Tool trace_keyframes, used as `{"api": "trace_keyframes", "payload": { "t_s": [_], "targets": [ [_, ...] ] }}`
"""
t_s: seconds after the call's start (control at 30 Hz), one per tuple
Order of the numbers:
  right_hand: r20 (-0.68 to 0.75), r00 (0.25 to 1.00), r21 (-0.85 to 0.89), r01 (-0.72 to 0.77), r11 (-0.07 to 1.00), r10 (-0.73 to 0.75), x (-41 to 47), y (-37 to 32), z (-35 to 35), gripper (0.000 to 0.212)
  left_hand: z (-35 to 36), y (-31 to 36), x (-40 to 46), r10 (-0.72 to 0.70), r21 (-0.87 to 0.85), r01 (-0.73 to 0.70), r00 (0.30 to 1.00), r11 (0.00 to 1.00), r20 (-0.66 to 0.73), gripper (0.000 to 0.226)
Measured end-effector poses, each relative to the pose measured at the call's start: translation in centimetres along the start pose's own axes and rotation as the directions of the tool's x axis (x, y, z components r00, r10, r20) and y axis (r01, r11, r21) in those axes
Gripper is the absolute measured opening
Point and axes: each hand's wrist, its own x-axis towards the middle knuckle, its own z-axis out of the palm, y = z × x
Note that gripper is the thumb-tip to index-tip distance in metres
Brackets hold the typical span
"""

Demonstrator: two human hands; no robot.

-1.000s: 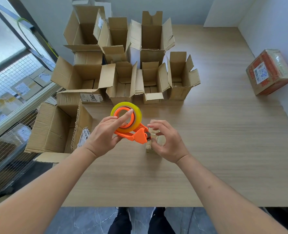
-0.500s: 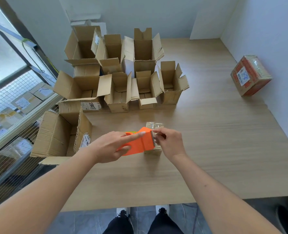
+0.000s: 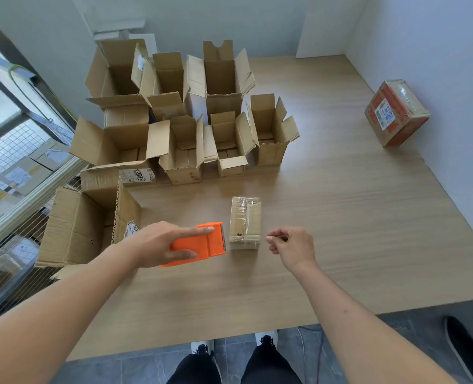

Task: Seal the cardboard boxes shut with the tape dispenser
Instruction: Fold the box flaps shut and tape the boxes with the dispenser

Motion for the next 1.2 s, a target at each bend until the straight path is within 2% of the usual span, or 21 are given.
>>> {"api": "trace_keyframes", "payload": {
  "t_s": [0.27,0.43,0.6,0.73,0.8,0.83,0.9,0.97,1.0,1.07,1.2],
  "targets": [
    [0.003,1.000,-0.008,-0.027,1.000,0.027,1.1,1.1,1.3,0.016,0.0,-1.6,2.1,-0.042,0.060,0.039,0.998,0.997,0.049,0.065],
    [-0.001,0.998,0.005,-0.056,0.998,0.056,2.0,2.2,2.0,0.007,0.5,-2.2,3.1,-0.033,0.069,0.028,0.998,0.997,0.062,0.065],
    [0.042,0.996,-0.014,-0.078,0.997,0.079,3.2,3.2,2.0,0.029,0.9,-1.8,4.7,-0.058,0.126,0.047,0.995,0.991,0.087,0.065],
    [-0.013,1.000,-0.193,-0.013,0.981,0.011,3.9,3.4,1.3,0.048,0.9,-1.6,5.5,-0.043,0.149,0.030,0.995,0.988,0.087,0.064],
    [-0.023,1.000,-0.216,-0.004,0.976,0.000,3.9,2.9,0.8,0.049,0.9,-1.8,5.6,-0.037,0.148,0.023,0.995,0.989,0.095,0.065],
    [-0.016,0.999,-0.200,0.043,0.979,-0.047,3.8,2.6,0.6,0.044,0.9,-1.8,5.7,-0.037,0.147,0.022,0.994,0.989,0.099,0.065],
    [0.036,0.970,-0.184,0.241,0.953,-0.239,3.7,2.2,0.8,0.036,0.9,-1.9,5.8,-0.042,0.135,0.028,0.994,0.990,0.105,0.065],
    [0.152,0.900,-0.204,0.434,0.877,-0.410,3.4,1.9,1.5,0.028,1.1,-1.9,5.9,-0.045,0.116,0.033,0.994,0.993,0.100,0.065],
    [0.216,0.871,-0.218,0.483,0.848,-0.441,3.2,2.0,1.9,0.024,1.3,-1.9,6.0,-0.045,0.110,0.034,0.994,0.993,0.098,0.065],
    [0.268,0.859,-0.281,0.503,0.817,-0.436,3.4,2.3,2.6,0.020,1.6,-1.8,6.3,-0.043,0.110,0.032,0.995,0.993,0.094,0.066],
    [0.148,0.896,-0.413,0.441,0.796,-0.420,3.6,2.8,3.5,0.016,1.9,-1.4,6.6,-0.047,0.085,0.040,0.996,0.996,0.076,0.067]
  ]
}}
